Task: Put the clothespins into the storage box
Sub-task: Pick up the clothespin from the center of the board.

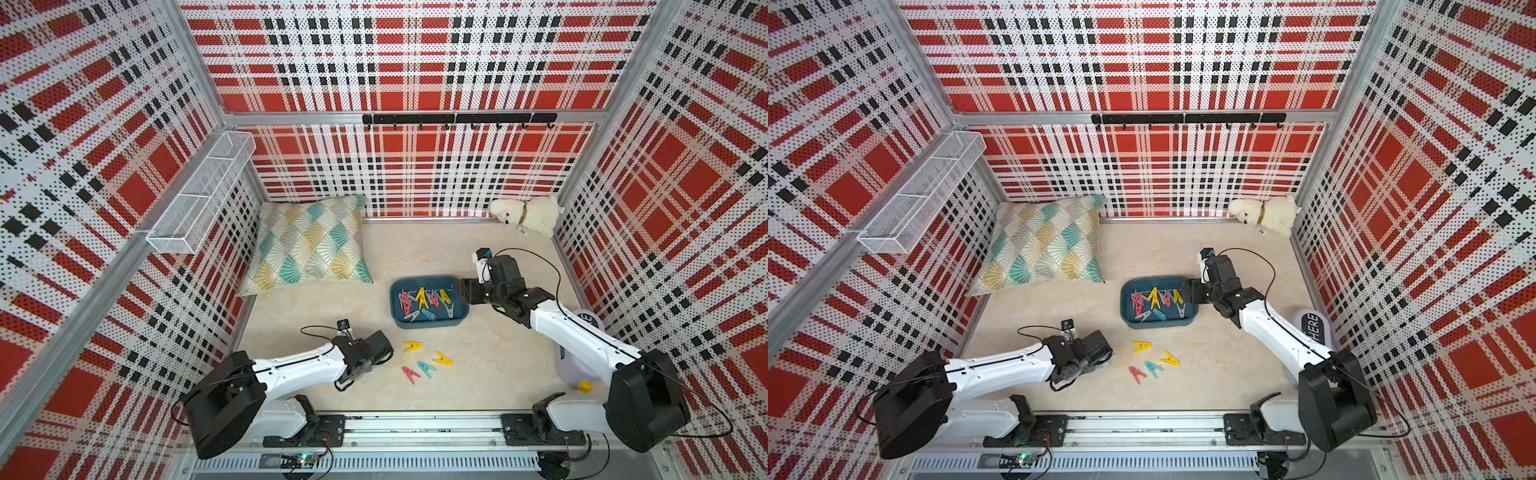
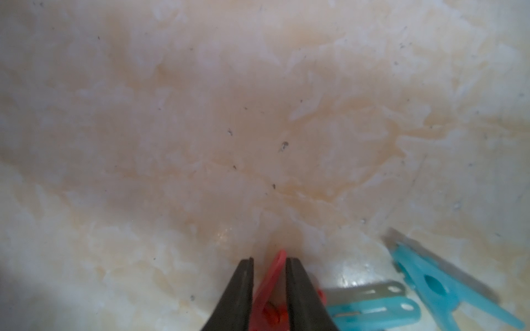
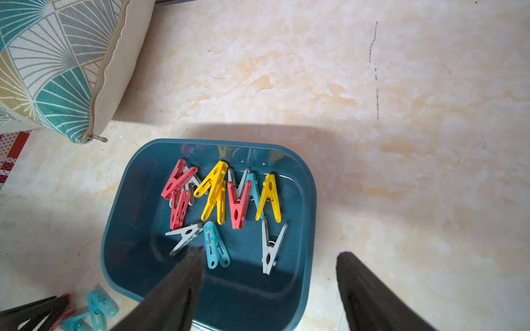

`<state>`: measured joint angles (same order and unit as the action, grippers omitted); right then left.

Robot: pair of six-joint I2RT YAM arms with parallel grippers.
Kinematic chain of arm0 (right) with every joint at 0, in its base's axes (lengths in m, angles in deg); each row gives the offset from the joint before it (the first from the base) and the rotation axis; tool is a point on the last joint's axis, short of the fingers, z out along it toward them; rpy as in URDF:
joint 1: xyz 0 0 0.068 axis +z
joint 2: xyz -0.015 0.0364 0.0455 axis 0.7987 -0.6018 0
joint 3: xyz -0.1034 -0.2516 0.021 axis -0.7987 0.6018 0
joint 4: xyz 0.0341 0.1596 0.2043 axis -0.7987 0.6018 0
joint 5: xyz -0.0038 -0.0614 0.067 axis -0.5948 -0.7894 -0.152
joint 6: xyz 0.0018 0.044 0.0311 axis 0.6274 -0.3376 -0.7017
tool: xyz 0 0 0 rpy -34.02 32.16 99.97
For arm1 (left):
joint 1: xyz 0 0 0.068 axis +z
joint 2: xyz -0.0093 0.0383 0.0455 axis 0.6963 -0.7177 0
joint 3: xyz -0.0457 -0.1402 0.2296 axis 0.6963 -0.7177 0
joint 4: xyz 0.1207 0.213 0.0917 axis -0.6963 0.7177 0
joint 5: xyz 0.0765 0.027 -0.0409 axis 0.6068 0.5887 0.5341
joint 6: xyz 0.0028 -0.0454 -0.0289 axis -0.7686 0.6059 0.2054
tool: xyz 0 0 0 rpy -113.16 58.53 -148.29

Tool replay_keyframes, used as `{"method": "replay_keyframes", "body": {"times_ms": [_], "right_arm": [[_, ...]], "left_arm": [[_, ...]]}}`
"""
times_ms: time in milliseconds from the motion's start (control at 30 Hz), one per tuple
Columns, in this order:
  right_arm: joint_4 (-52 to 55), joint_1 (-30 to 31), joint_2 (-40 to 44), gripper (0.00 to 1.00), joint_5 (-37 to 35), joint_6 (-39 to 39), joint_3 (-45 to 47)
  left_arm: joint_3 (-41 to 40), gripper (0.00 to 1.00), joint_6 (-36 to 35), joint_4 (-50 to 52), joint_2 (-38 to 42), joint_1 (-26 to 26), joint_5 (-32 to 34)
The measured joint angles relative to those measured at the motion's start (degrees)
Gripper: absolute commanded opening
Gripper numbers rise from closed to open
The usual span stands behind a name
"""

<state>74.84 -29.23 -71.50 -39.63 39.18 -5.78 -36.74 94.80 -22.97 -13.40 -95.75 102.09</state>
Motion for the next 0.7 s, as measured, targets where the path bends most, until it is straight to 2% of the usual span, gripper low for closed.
{"method": "replay_keyframes", "body": {"times_ms": [433,700], "right_arm": [[0.0,0.0,0.3,0.81,0.0,0.0,0.1],[0.0,0.0,0.3,0.81,0.0,0.0,0.1]], "left_arm": [[-1.3,0.13,-0.2,-2.4,0.2,0.5,-0.2],[-1.1,0.03,-2.2,-4.4,0.1,2.7,-0.2]]}}
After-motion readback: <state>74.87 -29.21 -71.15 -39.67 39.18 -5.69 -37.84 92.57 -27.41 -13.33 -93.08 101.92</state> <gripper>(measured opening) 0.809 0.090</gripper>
